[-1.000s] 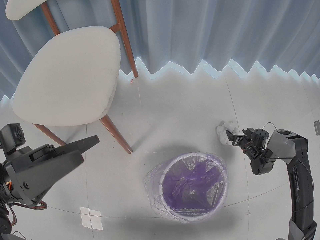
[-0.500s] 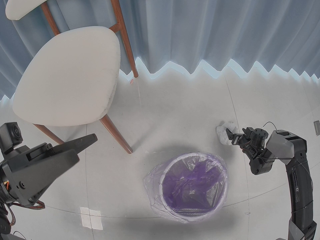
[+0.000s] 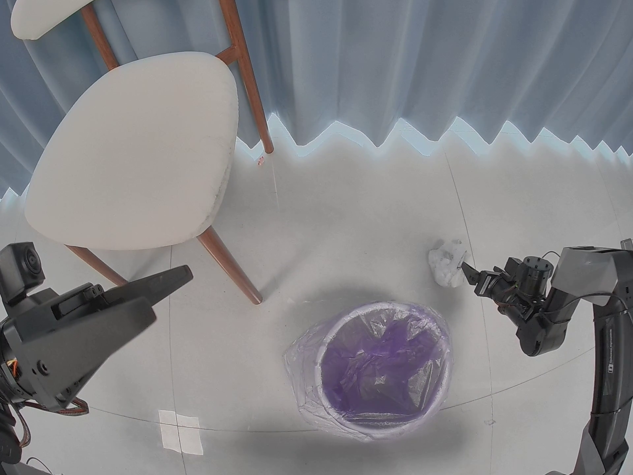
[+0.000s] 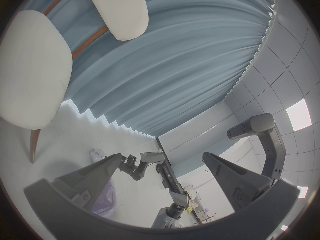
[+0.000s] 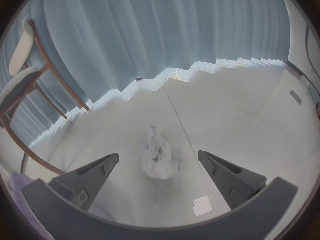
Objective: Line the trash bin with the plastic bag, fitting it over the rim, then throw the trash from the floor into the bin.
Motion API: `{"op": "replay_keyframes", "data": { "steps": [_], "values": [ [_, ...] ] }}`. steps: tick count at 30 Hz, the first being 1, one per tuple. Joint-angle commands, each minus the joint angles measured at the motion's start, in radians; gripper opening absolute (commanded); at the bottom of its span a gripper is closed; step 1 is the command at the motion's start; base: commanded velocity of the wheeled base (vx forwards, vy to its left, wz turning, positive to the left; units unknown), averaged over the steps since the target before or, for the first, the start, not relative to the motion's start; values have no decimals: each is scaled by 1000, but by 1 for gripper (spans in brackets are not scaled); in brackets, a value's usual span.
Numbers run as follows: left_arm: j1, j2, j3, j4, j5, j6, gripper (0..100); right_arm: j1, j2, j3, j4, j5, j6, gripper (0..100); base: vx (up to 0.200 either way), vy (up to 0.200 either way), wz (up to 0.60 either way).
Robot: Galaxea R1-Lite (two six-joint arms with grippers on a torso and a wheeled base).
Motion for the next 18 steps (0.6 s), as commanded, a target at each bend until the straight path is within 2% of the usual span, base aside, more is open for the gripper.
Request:
{"op": "replay_keyframes", "data": {
  "steps": [1, 6, 13, 18],
  "values": [
    [-1, 4, 3, 1, 0, -1, 100, 51, -306, 296, 27, 49, 59, 100, 0, 0, 0],
    [-3, 4, 3, 1, 0, -1, 100, 58, -251, 254, 42, 43, 19, 100, 0, 0, 0],
    [-3, 4, 3, -1, -2, -1, 100, -7, -18, -97, 145, 11, -19, 100, 0, 0, 0],
    [-1, 5, 3, -1, 0, -1, 100, -15, 68, -233, 171, 11, -32, 100, 0, 0, 0]
  ]
}}
